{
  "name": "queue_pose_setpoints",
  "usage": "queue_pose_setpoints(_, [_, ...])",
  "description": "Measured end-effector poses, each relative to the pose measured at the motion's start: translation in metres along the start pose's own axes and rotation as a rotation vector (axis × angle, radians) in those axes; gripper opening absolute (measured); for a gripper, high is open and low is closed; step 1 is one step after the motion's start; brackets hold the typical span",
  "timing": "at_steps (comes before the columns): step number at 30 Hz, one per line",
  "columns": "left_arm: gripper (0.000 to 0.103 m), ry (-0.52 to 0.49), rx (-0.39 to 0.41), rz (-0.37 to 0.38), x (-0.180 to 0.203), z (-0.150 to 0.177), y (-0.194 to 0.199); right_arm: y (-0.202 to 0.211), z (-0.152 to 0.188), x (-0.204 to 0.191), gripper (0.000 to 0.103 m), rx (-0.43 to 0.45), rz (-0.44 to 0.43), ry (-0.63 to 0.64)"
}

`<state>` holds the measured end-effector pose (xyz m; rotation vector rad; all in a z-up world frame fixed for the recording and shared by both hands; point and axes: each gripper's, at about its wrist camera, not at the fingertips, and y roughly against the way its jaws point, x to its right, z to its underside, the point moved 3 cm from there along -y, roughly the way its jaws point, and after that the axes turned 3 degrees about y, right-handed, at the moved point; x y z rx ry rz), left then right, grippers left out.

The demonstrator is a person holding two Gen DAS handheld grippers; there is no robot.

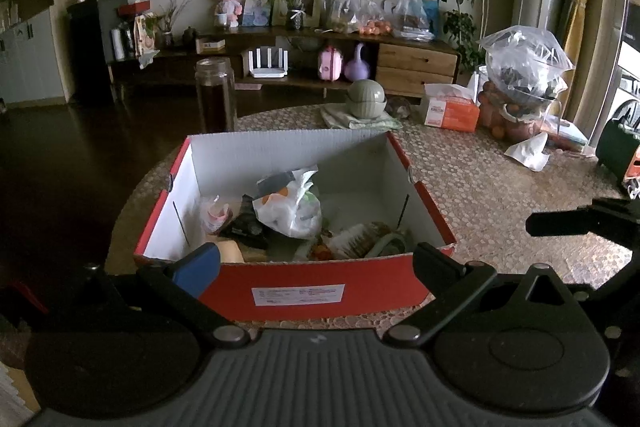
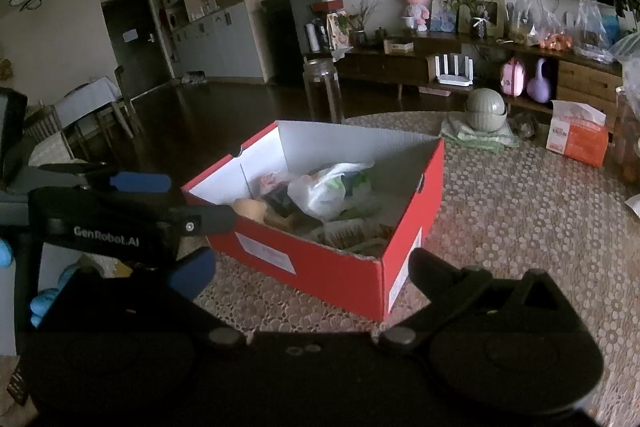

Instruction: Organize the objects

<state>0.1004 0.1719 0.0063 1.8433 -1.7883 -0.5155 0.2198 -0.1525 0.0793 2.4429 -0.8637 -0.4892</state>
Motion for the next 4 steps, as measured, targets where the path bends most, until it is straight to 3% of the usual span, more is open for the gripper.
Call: queue_pose_setpoints(4, [0.103,0.007,-0.006,0.002,-0.0006,-0.0011,-0.0011,0.0014,0.0024,0.0022,0.103,-0.001,-0.001,-0.011])
